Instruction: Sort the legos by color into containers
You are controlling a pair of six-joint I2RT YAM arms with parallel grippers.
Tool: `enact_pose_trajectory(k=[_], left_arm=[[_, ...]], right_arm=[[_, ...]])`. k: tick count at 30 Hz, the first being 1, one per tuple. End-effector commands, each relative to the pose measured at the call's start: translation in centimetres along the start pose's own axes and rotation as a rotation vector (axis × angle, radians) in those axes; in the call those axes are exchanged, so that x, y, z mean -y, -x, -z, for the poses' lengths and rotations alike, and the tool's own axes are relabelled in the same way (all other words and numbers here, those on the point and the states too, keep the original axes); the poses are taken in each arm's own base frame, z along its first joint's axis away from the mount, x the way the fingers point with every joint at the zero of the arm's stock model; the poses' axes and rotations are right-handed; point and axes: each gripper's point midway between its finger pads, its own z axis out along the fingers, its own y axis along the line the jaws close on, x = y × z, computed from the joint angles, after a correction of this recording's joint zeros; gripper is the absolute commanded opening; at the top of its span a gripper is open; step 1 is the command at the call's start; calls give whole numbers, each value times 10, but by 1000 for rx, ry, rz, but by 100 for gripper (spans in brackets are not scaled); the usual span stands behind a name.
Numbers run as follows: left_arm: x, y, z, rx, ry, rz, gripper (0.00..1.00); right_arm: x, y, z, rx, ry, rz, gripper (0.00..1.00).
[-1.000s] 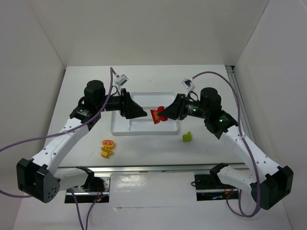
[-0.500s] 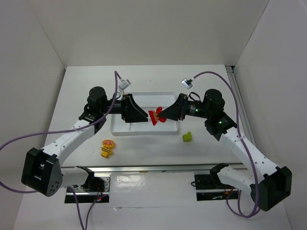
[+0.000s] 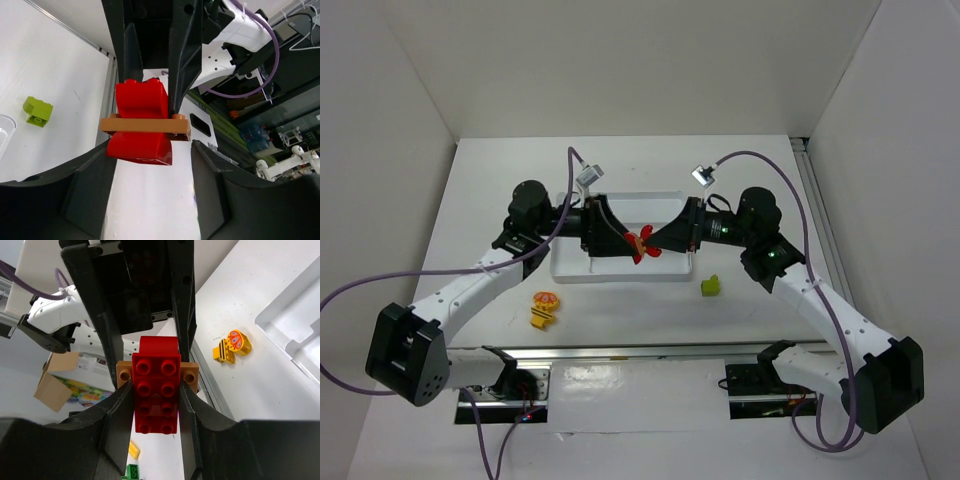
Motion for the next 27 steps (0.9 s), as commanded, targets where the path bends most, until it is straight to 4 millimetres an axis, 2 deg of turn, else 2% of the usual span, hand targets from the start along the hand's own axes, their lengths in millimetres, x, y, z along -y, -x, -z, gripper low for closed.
enact_pose_trajectory(k=[1, 2, 6, 7, 8, 10, 11, 16, 18, 19, 23, 25, 26, 27], left_arm=[[14, 14, -5, 16, -44, -108, 70], [12, 12, -5, 12, -40, -106, 70], [7, 12, -6, 15, -27, -88, 54], [7, 15, -7, 22, -20, -86, 46], [5, 13, -6, 15, -13, -73, 24], [3, 15, -7, 8, -5, -61, 5], [-2, 9, -7, -7, 11, -34, 0], [-12, 10, -4, -14, 96, -71, 0], [-9, 14, 3, 0, 112, -80, 0], [-19, 12, 10, 9, 136, -61, 0], [-28, 16, 29, 61, 194, -40, 0], [-37, 22, 38, 77, 244, -44, 0], [-50, 26, 43, 99, 310, -22, 0], [-64, 20, 49, 90, 379, 52, 0]], right_arm=[[-13, 6, -2, 22, 58, 56, 5], [-11, 5, -2, 22, 58, 56, 5], [-12, 1, -3, 16, 67, 41, 5], [-12, 1, -3, 16, 67, 41, 5], [-12, 1, -3, 16, 67, 41, 5], [-9, -1, -3, 8, 56, 47, 5], [-3, -2, -3, 13, 31, 45, 5], [11, 9, 7, 41, -80, 45, 2], [23, 18, 12, 73, -141, 40, 2], [22, 17, 14, 69, -144, 46, 2], [31, 28, 24, 111, -185, 40, 2], [37, 26, 25, 112, -214, 29, 2], [42, 29, 25, 114, -241, 33, 2], [49, 35, 27, 143, -291, 37, 2]])
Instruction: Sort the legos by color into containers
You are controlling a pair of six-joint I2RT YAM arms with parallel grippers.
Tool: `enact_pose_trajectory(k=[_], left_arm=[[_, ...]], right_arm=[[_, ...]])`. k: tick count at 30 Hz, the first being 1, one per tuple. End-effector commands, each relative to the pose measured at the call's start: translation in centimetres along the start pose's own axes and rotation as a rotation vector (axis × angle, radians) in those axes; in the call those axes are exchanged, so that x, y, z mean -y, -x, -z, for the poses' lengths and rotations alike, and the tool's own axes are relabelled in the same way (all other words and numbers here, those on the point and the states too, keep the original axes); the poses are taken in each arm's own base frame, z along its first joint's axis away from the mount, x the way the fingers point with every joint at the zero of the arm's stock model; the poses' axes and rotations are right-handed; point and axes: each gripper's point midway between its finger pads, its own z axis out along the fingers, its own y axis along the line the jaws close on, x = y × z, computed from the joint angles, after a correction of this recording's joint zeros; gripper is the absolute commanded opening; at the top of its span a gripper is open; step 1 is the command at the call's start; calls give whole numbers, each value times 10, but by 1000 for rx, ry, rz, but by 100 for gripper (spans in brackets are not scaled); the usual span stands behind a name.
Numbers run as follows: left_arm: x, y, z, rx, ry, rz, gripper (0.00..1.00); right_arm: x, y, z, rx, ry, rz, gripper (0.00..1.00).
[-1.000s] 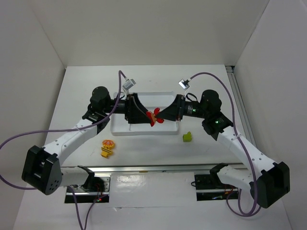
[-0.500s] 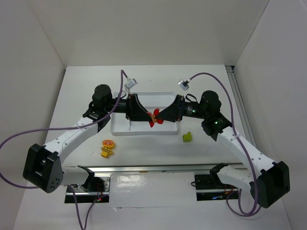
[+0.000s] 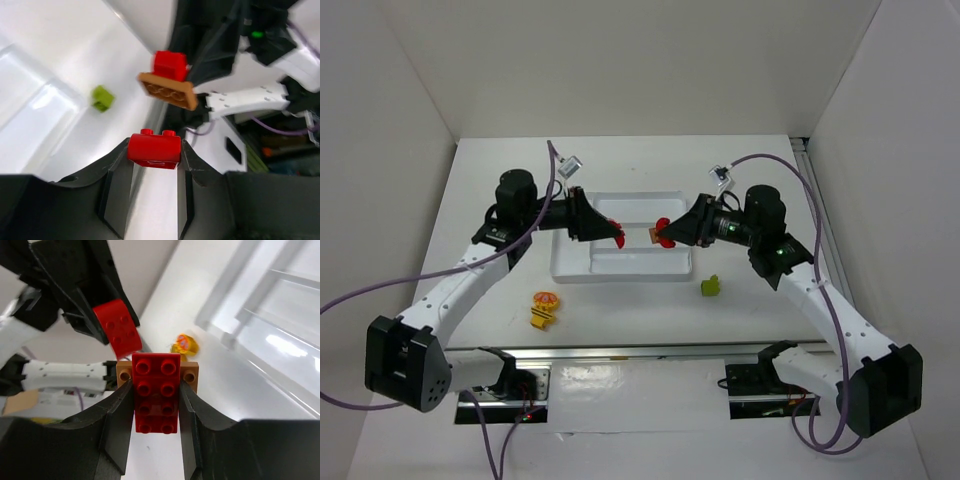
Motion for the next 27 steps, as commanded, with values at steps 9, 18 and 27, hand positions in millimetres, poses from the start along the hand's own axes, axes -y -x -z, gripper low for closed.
enact_pose_trajectory(k=[9, 18, 27], left_arm=[[-188, 26, -3, -40, 843, 252, 0], [-277, 26, -26, -94, 1035, 298, 0], [-312, 27, -46, -96, 1064, 324, 6]], right_arm=[[59, 52, 38, 220, -532, 10, 2], [63, 42, 60, 213, -612, 22, 2], [72, 32, 58, 182, -630, 4, 2]])
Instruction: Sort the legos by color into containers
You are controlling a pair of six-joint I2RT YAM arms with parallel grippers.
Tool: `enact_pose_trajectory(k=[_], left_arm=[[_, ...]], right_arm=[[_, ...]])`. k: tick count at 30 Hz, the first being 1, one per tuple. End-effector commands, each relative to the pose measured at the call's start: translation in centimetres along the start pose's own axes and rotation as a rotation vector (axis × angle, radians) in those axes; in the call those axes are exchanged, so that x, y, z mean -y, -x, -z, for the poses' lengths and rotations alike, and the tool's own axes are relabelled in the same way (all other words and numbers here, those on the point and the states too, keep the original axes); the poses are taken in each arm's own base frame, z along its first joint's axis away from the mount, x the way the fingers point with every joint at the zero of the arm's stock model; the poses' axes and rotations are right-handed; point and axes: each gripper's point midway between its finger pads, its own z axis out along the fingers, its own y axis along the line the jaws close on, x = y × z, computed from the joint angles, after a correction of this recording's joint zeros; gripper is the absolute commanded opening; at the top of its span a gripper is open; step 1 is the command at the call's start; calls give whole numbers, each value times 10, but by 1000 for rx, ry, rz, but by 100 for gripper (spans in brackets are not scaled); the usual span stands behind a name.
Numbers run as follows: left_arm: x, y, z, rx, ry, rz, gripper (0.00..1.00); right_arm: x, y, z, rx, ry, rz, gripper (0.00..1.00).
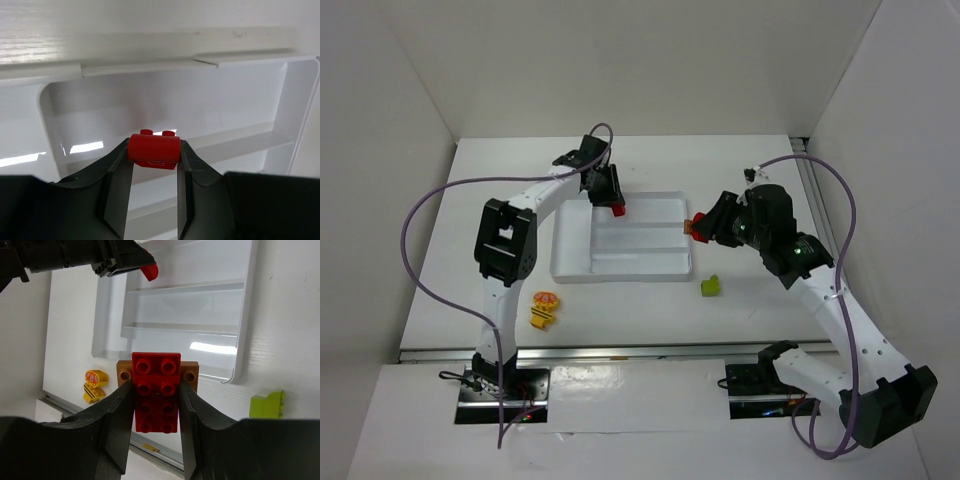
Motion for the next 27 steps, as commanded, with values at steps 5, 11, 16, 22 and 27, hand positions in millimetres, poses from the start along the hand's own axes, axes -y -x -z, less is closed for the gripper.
enact_pose_trajectory(k=[5, 11, 16, 22, 27], left_arm=[[8, 11, -2, 26, 24, 1, 68], [23, 12, 28, 76, 36, -70, 100], [52, 16, 93, 167, -16, -105, 96], [117, -25, 165, 90, -427, -190, 83], [158, -83, 200, 25, -805, -275, 85]], right_arm=[[-1, 4, 1, 10, 5, 17, 2], [2, 3, -5, 4, 0, 25, 2], [8, -1, -13, -8, -19, 22, 2], [12, 2, -22, -15, -50, 28, 2], [14, 2, -27, -31, -61, 35, 2]])
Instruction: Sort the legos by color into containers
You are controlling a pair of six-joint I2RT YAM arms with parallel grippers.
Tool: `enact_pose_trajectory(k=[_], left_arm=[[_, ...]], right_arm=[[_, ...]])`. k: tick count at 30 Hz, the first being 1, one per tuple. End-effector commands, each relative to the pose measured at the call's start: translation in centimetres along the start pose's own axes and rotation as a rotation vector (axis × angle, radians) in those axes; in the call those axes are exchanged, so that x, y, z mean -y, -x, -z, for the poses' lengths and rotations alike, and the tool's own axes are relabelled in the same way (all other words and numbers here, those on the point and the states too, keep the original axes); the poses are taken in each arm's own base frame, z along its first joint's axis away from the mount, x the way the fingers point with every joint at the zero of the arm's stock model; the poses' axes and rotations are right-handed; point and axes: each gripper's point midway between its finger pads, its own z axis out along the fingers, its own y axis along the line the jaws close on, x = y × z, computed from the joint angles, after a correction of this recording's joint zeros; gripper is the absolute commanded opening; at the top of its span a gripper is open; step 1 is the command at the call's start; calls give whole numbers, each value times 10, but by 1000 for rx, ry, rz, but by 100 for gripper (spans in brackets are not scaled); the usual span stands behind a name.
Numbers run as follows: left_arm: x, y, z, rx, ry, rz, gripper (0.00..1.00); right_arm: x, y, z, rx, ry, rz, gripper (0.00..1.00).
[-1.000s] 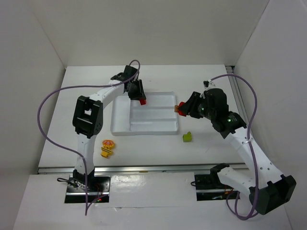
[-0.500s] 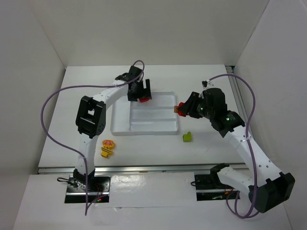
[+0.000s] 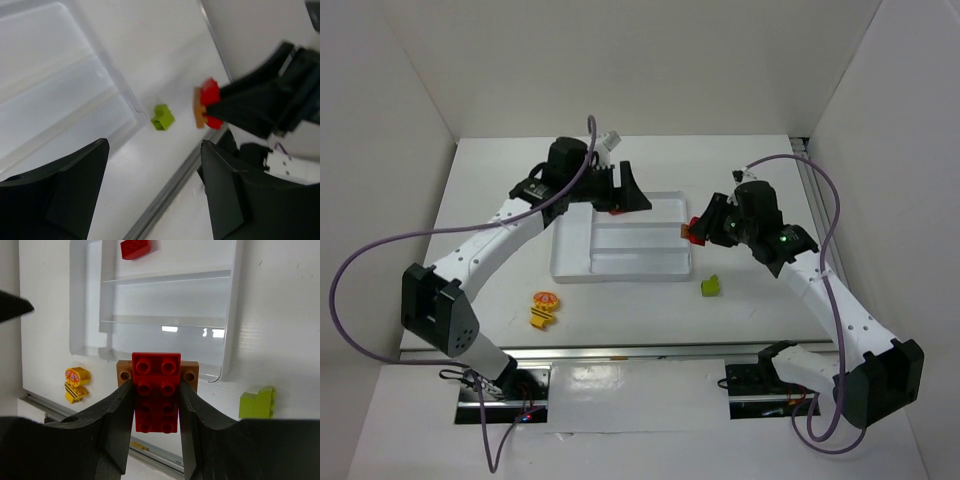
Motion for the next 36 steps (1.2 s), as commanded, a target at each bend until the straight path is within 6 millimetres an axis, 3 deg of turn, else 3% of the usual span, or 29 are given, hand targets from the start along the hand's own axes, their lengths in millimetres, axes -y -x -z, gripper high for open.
enact_pose_trajectory(k=[1, 8, 17, 25, 27, 30, 36], left_arm=[[47, -36, -7, -98, -303, -65, 85], [78, -54, -20, -151, -388, -173, 82], [76, -64, -46, -204, -407, -127, 70], [80, -56, -51, -174, -414, -100, 71], [76, -60, -57, -194, -413, -67, 70], [76, -61, -59, -202, -419, -50, 60], [77, -60, -61, -200, -432, -49, 58]], right_arm=[[-8, 21, 3, 58, 12, 33, 2], [-19, 17, 6, 30, 71, 36, 2], [-31, 18, 11, 30, 117, 47, 3], [-36, 14, 12, 13, 140, 53, 3], [-37, 16, 12, 22, 145, 55, 3], [-40, 14, 12, 17, 151, 59, 3], [-42, 14, 15, 19, 164, 61, 3]])
